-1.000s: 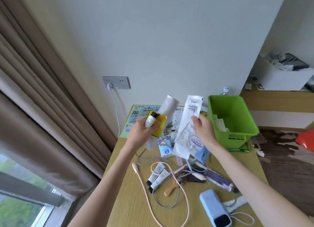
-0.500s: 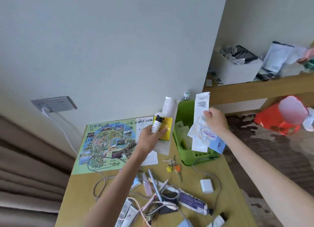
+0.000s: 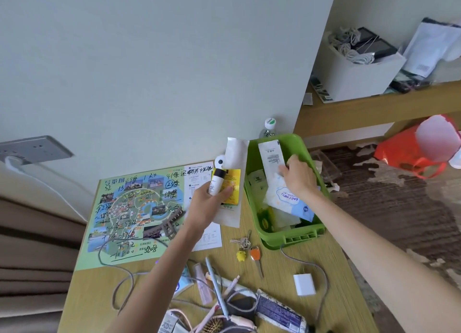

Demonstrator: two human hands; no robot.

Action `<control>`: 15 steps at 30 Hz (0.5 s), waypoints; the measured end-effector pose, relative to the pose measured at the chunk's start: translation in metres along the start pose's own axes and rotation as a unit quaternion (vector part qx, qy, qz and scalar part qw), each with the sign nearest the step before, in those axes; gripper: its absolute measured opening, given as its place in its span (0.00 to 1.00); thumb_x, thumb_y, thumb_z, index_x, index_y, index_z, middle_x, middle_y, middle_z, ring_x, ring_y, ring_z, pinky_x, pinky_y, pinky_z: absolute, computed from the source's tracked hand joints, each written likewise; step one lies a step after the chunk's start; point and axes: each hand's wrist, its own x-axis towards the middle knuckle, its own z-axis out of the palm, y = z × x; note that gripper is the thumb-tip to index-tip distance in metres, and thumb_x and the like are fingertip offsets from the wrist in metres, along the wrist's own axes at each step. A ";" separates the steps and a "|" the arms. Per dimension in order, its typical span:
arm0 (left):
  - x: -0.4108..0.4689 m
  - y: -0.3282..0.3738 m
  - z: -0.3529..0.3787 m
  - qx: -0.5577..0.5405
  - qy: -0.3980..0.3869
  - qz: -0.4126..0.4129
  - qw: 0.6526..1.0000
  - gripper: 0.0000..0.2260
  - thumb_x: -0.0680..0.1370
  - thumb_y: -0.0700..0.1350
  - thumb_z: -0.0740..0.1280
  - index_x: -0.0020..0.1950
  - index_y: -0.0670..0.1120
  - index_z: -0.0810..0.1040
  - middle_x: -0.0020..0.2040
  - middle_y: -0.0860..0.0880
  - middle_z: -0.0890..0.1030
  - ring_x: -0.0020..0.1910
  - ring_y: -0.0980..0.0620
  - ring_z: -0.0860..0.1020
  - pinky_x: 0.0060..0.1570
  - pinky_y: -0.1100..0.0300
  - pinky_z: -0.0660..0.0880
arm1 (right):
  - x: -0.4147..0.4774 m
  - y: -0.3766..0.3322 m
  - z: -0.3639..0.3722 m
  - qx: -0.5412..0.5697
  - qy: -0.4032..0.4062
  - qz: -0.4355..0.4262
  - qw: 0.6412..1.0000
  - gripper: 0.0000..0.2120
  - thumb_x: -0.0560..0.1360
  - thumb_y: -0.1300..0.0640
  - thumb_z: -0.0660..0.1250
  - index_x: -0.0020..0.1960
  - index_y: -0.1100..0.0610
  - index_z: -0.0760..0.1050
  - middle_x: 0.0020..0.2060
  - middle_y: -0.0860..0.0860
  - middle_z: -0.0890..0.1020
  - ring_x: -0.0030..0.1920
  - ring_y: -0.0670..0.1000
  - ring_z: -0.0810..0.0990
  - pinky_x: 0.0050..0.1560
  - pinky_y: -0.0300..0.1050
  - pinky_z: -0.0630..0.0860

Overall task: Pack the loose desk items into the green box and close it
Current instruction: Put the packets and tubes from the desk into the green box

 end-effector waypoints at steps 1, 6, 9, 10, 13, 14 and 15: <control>0.001 -0.001 0.001 -0.002 0.001 -0.002 1.000 0.10 0.75 0.46 0.72 0.50 0.40 0.80 0.41 0.47 0.83 0.40 0.49 0.81 0.43 0.53 0.78 | -0.001 -0.002 -0.001 -0.002 0.054 0.007 0.999 0.14 0.81 0.52 0.60 0.55 0.64 0.68 0.44 0.58 0.81 0.42 0.60 0.80 0.33 0.48 0.66; 0.001 0.002 0.008 -0.009 0.000 0.003 1.000 0.07 0.76 0.45 0.72 0.48 0.42 0.81 0.39 0.50 0.83 0.38 0.52 0.81 0.38 0.61 0.77 | -0.008 -0.013 -0.009 -0.018 0.146 -0.006 0.989 0.15 0.82 0.51 0.58 0.57 0.64 0.68 0.50 0.61 0.79 0.46 0.61 0.81 0.35 0.49 0.69; -0.001 0.006 0.014 -0.010 -0.005 0.013 1.000 0.06 0.76 0.46 0.72 0.48 0.44 0.81 0.40 0.50 0.84 0.38 0.53 0.81 0.38 0.61 0.78 | -0.017 -0.009 -0.017 -0.038 0.154 -0.088 0.983 0.08 0.81 0.57 0.60 0.55 0.62 0.69 0.52 0.57 0.77 0.49 0.57 0.78 0.42 0.49 0.74; -0.002 0.008 0.017 -0.009 -0.008 0.018 1.000 0.06 0.76 0.46 0.72 0.49 0.44 0.81 0.41 0.50 0.84 0.38 0.53 0.81 0.38 0.59 0.78 | -0.021 -0.005 -0.021 -0.043 0.169 -0.112 0.978 0.06 0.80 0.60 0.62 0.55 0.61 0.70 0.52 0.57 0.76 0.50 0.56 0.77 0.46 0.49 0.75; -0.004 0.017 0.030 0.000 -0.026 0.042 0.999 0.07 0.77 0.47 0.71 0.51 0.45 0.80 0.41 0.52 0.84 0.38 0.55 0.82 0.37 0.62 0.78 | -0.036 0.015 -0.031 -0.043 0.211 -0.122 0.969 0.11 0.75 0.64 0.67 0.55 0.60 0.71 0.53 0.56 0.74 0.53 0.56 0.75 0.51 0.49 0.75; -0.005 0.021 0.036 0.008 -0.034 0.050 0.998 0.07 0.77 0.47 0.71 0.52 0.46 0.80 0.42 0.52 0.85 0.40 0.55 0.82 0.37 0.62 0.79 | -0.041 0.024 -0.034 -0.028 0.209 -0.106 0.972 0.13 0.74 0.63 0.68 0.56 0.60 0.70 0.54 0.56 0.75 0.54 0.56 0.76 0.51 0.49 0.75; -0.004 0.023 0.043 0.020 -0.039 0.056 0.997 0.08 0.76 0.47 0.71 0.53 0.46 0.79 0.43 0.51 0.85 0.41 0.54 0.83 0.39 0.60 0.80 | -0.047 0.033 -0.035 -0.005 0.194 -0.086 0.977 0.14 0.74 0.62 0.69 0.58 0.60 0.70 0.55 0.56 0.75 0.53 0.56 0.77 0.49 0.49 0.76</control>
